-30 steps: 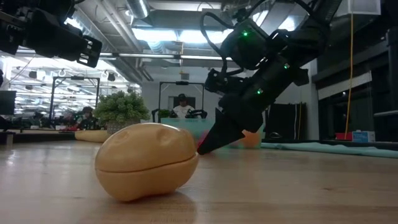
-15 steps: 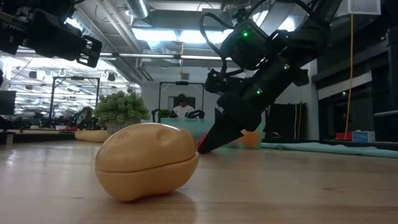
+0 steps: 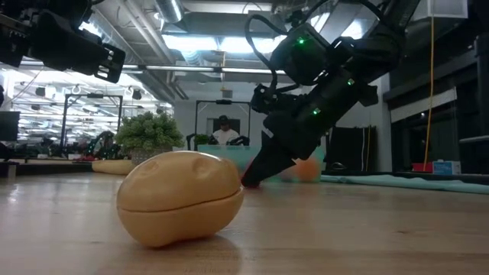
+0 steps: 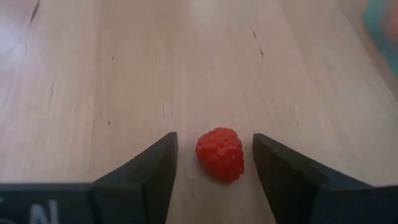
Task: Pick and placing Produce into tupperware
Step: Put the raspberry into the blue bin
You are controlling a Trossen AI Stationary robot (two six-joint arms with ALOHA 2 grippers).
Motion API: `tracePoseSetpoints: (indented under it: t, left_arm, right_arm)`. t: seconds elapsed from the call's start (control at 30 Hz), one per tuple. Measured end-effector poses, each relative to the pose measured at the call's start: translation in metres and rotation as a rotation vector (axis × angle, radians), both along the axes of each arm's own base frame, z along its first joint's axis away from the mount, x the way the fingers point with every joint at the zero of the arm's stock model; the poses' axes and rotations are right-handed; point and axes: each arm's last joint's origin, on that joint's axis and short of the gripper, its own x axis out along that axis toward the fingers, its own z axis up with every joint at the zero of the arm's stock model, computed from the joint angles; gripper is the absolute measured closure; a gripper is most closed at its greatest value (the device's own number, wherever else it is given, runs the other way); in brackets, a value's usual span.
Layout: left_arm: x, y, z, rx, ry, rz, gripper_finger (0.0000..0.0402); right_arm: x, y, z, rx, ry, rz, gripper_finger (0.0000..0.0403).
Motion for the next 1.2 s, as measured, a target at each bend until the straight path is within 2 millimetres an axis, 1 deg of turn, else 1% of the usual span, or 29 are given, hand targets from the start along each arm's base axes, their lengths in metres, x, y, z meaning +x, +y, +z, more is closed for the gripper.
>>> tracePoseSetpoints:
  t: [0.3,0.4,0.53,0.9,1.03,1.2]
  left_arm:
    - [0.0,0.0,0.0,0.0,0.0,0.0,0.036]
    - [0.0,0.0,0.0,0.0,0.0,0.0,0.0361]
    - [0.0,0.0,0.0,0.0,0.0,0.0,0.037]
    - [0.0,0.0,0.0,0.0,0.0,0.0,0.0399]
    - [0.0,0.0,0.0,0.0,0.0,0.0,0.0399]
    - [0.0,0.0,0.0,0.0,0.0,0.0,0.0387]
  right_arm:
    - [0.0,0.0,0.0,-0.001,0.001,-0.001,0.0192]
    - [0.0,0.0,-0.003,-0.001,0.004,-0.001,0.0192]
    - [0.002,0.0,-0.009,-0.003,-0.002,-0.003,0.0192]
    - [0.003,-0.001,-0.01,0.0,-0.003,-0.004,0.0193]
    - [0.003,-0.001,-0.011,-0.002,0.001,-0.003,0.0207]
    - [0.003,-0.001,-0.011,-0.002,0.001,-0.004,0.0244]
